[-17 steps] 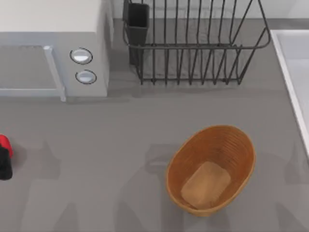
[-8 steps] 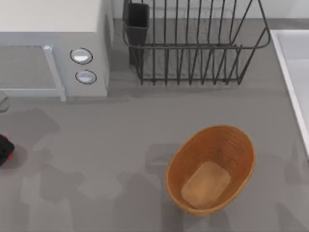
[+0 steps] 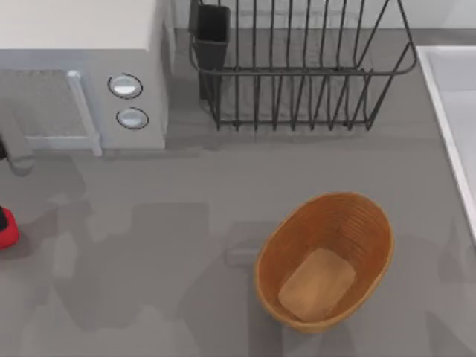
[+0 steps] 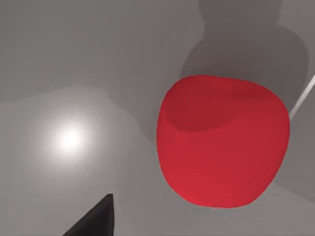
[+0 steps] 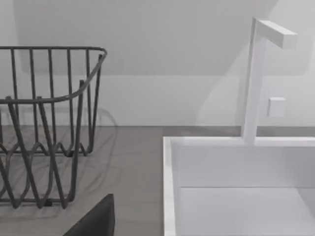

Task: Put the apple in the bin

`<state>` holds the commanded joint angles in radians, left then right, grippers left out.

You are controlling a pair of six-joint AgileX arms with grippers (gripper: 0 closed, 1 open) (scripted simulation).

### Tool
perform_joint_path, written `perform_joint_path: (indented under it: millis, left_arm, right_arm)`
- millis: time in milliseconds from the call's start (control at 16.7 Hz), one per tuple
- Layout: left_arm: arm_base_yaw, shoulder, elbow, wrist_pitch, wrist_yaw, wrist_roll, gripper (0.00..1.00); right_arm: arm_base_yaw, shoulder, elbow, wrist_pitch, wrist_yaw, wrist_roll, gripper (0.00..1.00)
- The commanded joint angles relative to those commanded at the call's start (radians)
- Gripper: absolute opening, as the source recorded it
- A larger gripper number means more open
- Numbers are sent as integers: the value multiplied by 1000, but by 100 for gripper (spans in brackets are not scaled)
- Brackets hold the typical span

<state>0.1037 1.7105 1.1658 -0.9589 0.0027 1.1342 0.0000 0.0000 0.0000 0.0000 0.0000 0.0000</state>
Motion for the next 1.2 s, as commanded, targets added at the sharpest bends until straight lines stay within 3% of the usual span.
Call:
perform_joint_path:
  millis: [540, 1200]
  left_arm:
    - [2, 102, 76, -49, -1, 72, 100]
    - [8, 221, -69, 214, -1, 76, 100]
  right_arm:
    - [0, 0, 0, 0, 0, 0, 100]
    - [0, 0, 0, 0, 0, 0, 100]
